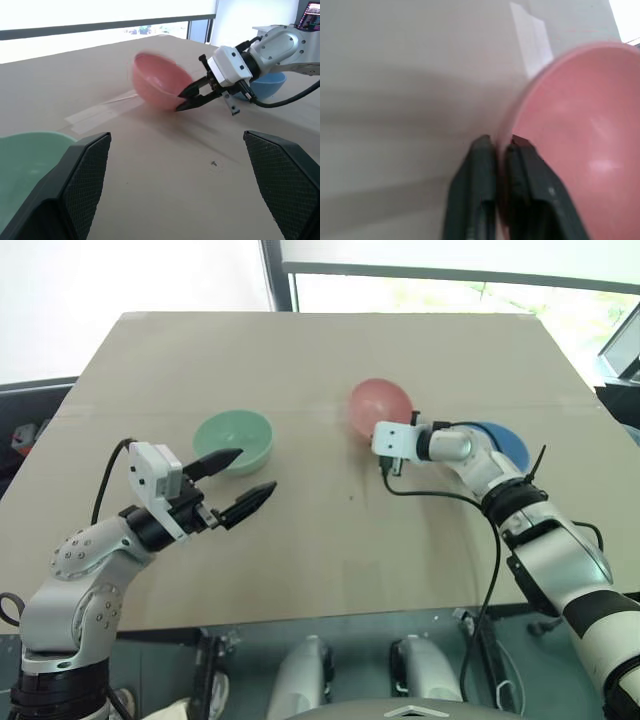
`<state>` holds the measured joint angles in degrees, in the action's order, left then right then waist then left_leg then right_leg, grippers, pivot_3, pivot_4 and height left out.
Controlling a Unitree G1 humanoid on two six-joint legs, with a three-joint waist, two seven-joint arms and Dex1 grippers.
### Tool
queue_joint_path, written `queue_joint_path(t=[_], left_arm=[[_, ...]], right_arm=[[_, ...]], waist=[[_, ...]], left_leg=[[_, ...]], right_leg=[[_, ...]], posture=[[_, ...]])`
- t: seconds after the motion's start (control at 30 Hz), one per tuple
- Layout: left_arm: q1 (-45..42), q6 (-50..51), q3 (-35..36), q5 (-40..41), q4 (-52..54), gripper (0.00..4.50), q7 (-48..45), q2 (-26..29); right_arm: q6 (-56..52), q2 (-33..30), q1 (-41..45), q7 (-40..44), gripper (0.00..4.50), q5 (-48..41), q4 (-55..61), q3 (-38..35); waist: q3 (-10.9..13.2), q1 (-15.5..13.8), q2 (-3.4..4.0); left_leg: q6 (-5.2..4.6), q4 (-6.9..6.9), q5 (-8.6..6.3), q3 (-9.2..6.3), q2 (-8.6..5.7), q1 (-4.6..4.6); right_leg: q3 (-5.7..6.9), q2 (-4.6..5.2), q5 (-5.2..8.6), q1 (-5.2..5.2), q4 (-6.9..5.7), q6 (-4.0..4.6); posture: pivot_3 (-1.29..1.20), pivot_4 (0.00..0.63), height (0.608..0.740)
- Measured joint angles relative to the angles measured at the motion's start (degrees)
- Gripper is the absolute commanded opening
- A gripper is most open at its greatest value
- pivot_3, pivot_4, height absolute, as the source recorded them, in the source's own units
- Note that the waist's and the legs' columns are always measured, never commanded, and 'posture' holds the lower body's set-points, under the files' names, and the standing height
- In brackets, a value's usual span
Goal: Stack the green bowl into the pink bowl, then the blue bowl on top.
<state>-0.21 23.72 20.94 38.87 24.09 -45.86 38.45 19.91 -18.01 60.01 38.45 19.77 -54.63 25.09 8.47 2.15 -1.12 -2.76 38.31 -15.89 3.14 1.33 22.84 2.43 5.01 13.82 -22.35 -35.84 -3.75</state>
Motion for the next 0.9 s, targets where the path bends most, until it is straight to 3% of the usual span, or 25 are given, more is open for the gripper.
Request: queue_joint_path(t=[0.1,0.27,0.3,0.33,0.43,0.73,0.9], left_arm=[[0.24,-0.03,-0.02,0.02,0.07,4.50,0.76,-0.46],[0.68,-1.22,0.24,-0.94,-1.15,4.50,0.65,-0.50],[0.66,-1.58,0.34,-1.44,-2.02,4.50,0.59,-0.48],[0.68,-2.84,0.75,-2.93,-4.90,4.50,0.60,-0.53],[0.20,-3.92,0.02,-4.53,-6.40,4.50,0.62,-0.85],[-3.93,-3.76,-3.41,-6.20,-6.89,4.50,0.14,-0.43],[-9.13,1.76,-7.33,-12.81,-4.66,4.50,6.77,3.68]], right_arm=[[-0.40,-1.19,-1.68,6.73,0.06,-3.38,7.32,-1.23],[-10.30,-6.19,-11.33,18.86,0.06,-11.91,31.34,-2.24],[-13.18,-7.45,-13.74,21.03,0.06,-13.32,36.54,-2.22],[-21.83,-11.42,-21.57,25.17,0.06,-15.81,51.85,-1.82],[-29.07,-13.10,-24.97,26.33,0.06,-16.19,60.13,-1.24],[-38.49,-12.60,-27.79,20.80,3.72,-14.41,65.75,-1.98],[-48.18,-12.74,-35.17,18.15,3.72,-25.82,80.13,-15.84]], waist=[[0.02,0.11,0.03],[0.01,-0.60,0.03],[0.01,-0.82,0.04],[0.02,-1.45,0.06],[0.00,-1.47,0.02],[-0.03,-1.73,-0.04],[-0.02,-2.83,-0.04]], left_leg=[[0.00,-0.02,0.00,-0.03,0.01,0.00],[0.00,-0.08,-0.01,-0.30,0.02,0.07],[0.00,-0.09,-0.02,-0.28,0.01,0.07],[-0.01,-0.02,-0.02,-0.25,-0.01,0.10],[0.00,0.12,-0.02,-0.20,-0.02,-0.11],[0.03,0.10,0.01,-0.31,-0.02,-0.15],[-0.04,0.06,-0.03,-0.38,-0.05,0.06]], right_leg=[[0.01,0.00,0.00,0.00,-0.01,0.00],[0.26,0.05,0.00,0.11,0.01,0.00],[0.26,0.06,0.00,0.12,0.04,0.00],[0.27,0.07,0.00,0.11,0.04,0.00],[0.22,0.07,0.00,0.23,0.04,0.00],[0.26,0.05,0.00,0.31,0.02,0.04],[0.38,0.05,-0.01,0.30,0.05,0.02]], posture=[[0.00,0.150,0.740],[0.00,0.150,0.740],[0.00,0.150,0.740],[0.00,0.150,0.740],[0.00,0.150,0.740],[0.00,0.150,0.740],[0.00,0.150,0.740]])
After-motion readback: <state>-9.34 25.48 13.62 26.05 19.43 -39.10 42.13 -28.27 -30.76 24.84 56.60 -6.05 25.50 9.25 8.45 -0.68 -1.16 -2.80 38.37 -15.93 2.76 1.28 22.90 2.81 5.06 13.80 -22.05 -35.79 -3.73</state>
